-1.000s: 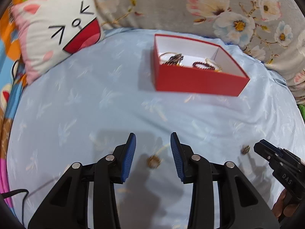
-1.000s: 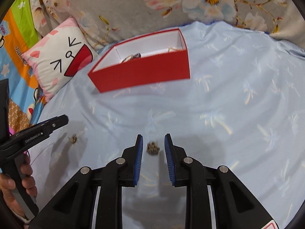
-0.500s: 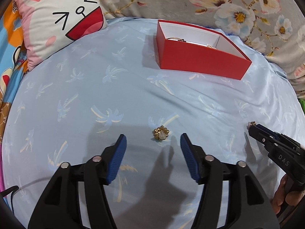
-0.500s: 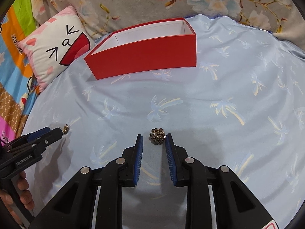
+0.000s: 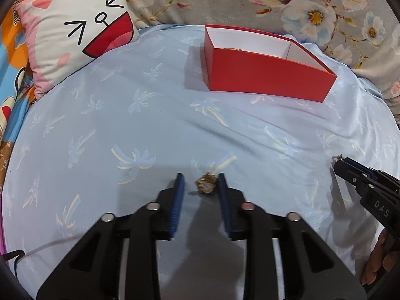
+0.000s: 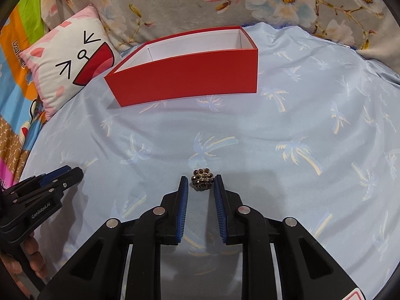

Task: Organize jewelry
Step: 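Lower the right tool onto the gold flower ring and close it, then carry the gold flower ring in the right tool over the red box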

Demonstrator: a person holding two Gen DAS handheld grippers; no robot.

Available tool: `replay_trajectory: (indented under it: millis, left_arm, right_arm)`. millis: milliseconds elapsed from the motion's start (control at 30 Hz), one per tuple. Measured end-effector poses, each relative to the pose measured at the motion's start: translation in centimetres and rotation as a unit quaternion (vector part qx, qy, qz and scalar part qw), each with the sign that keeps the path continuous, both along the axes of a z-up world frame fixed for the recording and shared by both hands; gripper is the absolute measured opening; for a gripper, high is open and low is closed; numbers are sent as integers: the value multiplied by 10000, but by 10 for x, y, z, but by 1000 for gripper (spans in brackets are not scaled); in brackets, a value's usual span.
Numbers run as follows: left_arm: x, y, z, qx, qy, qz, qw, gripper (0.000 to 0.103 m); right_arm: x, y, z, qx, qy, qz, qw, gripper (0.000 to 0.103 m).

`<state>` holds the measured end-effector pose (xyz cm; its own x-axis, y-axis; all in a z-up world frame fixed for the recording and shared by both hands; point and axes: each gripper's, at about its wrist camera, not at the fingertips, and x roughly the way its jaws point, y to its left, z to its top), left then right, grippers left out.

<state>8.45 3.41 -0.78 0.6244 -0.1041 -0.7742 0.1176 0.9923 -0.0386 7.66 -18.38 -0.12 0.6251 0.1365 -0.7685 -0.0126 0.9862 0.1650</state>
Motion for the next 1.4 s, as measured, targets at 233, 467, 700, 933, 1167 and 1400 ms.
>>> replay_trajectory:
  millis: [233, 467, 700, 933, 1167, 1400]
  left_arm:
    - [-1, -2, 1, -105, 20, -105, 9999, 14]
    - [-2, -2, 4, -199, 46, -156, 9997, 14]
    - [0, -3, 0, -203, 95, -160, 9996, 14]
    - [1, -2, 0, -241, 97, -167, 9995, 14]
    - [-1, 0, 16, -453, 19, -265, 9986, 14]
    - [-5, -7, 45, -600, -204, -410, 9971, 14]
  right_arm:
    - [-1, -3, 0, 50, 4, -19, 10000, 12]
    - [-1, -5, 2, 98, 20, 33, 9999, 12]
    - [7, -2, 4, -82, -19, 22, 10000, 29]
    - [9, 3, 2, -110, 6, 96, 9999, 18]
    - [-1, -2, 21, 70, -210, 68, 9997, 18]
    - [-12, -6, 54, 236, -567, 59, 9981, 18]
